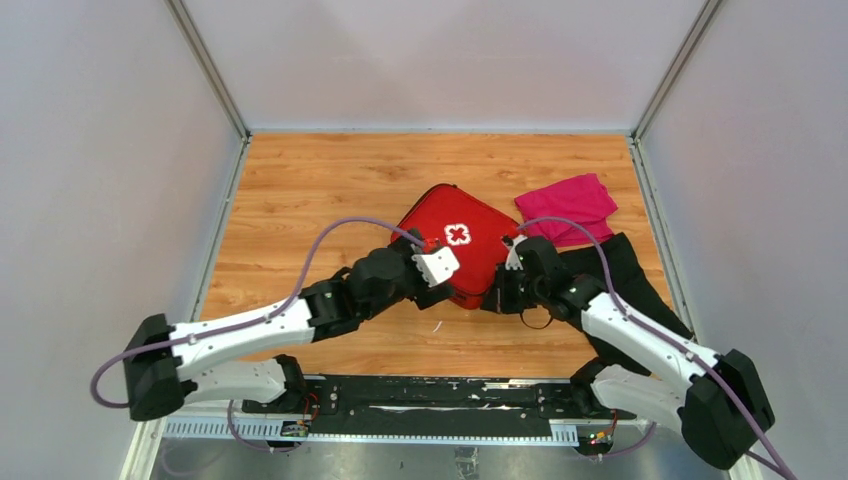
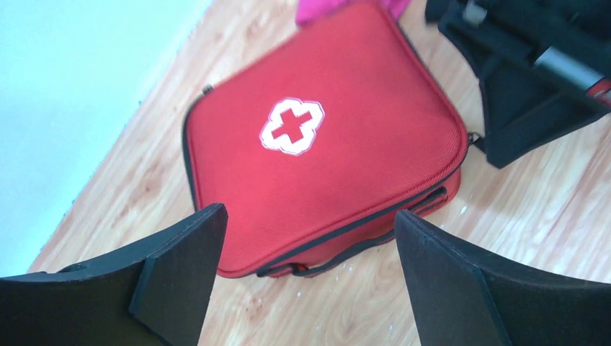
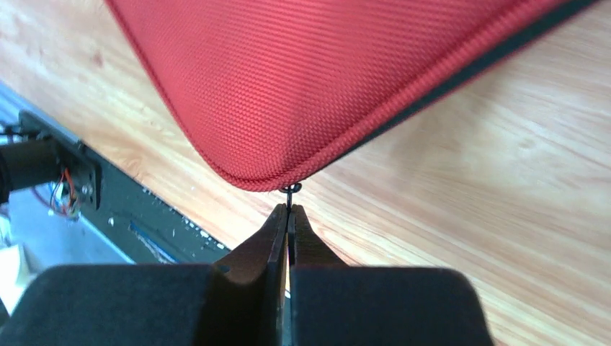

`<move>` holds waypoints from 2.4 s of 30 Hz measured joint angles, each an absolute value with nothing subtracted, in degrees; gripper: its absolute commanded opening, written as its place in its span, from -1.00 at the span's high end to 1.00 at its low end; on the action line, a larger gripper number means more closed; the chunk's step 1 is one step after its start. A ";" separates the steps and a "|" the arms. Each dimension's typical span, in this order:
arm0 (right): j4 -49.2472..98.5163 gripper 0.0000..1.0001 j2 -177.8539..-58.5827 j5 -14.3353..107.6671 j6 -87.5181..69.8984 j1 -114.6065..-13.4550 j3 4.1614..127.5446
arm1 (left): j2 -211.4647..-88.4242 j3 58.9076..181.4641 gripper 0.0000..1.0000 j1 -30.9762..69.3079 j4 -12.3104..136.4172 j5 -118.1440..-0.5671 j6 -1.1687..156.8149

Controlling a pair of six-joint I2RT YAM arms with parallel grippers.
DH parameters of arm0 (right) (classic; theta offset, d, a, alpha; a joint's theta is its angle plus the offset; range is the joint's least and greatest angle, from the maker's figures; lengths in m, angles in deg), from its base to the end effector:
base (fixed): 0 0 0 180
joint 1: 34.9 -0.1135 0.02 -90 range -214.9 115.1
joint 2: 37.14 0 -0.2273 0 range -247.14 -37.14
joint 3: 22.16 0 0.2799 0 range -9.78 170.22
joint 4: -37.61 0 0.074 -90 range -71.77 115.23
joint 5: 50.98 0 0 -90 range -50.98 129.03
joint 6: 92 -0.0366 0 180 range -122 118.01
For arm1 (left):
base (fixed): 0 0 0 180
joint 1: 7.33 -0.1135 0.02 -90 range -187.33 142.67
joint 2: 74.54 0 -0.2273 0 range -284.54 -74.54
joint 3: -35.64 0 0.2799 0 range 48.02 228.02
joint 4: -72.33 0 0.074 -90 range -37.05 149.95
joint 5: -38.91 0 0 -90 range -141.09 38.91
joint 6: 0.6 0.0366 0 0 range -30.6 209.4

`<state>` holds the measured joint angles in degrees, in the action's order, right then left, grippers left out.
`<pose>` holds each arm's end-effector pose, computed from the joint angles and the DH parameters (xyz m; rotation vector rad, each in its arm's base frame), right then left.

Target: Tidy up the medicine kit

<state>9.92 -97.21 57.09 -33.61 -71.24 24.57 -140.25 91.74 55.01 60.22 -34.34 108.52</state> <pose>0.2035 0.1638 0.1745 -0.2767 2.4257 0.9408 0.1504 -0.2642 0.2336 1.1131 1.5879 -0.2178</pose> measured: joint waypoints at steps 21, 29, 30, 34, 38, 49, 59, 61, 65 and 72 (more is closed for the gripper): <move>10.86 1.00 -97.06 53.29 -35.40 -48.29 22.51 | -160.86 107.46 -0.93 24.20 62.45 -46.67 72.02; 11.30 1.00 -101.56 56.52 -30.75 -46.98 25.42 | -171.68 110.45 -0.78 23.91 63.28 -55.61 65.72; 11.14 1.00 -101.82 56.78 -30.11 -46.98 25.62 | -171.83 110.43 -0.78 23.91 63.28 -55.70 65.20; 9.92 1.00 -103.51 57.50 -27.32 -46.87 27.32 | -171.53 109.99 -0.69 23.91 63.74 -54.78 63.71; 8.35 1.00 -106.02 58.53 -24.85 -46.85 30.12 | -171.33 108.72 -0.64 23.91 64.20 -55.17 62.51; 6.71 1.00 -117.67 62.07 -18.03 -47.44 40.24 | -161.69 97.45 -0.66 23.85 66.34 -57.99 59.56; 5.92 1.00 -128.77 60.63 -12.45 -52.05 51.19 | -151.97 91.46 -0.69 22.86 66.56 -56.26 60.91; 6.14 1.00 -129.56 59.36 -12.19 -52.95 52.00 | -151.97 91.11 -0.67 22.71 66.30 -55.65 61.17; 6.33 1.00 -129.21 55.82 -12.17 -54.70 51.98 | -151.81 91.02 -0.58 22.82 65.01 -53.47 61.66; 7.19 1.00 -127.83 53.11 -12.26 -55.92 50.66 | -148.82 90.39 -0.64 23.45 63.55 -50.60 61.52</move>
<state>7.19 -127.83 53.11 -12.26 -55.92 50.66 -148.82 90.39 23.45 63.55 -50.60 61.52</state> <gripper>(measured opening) 0.019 0.767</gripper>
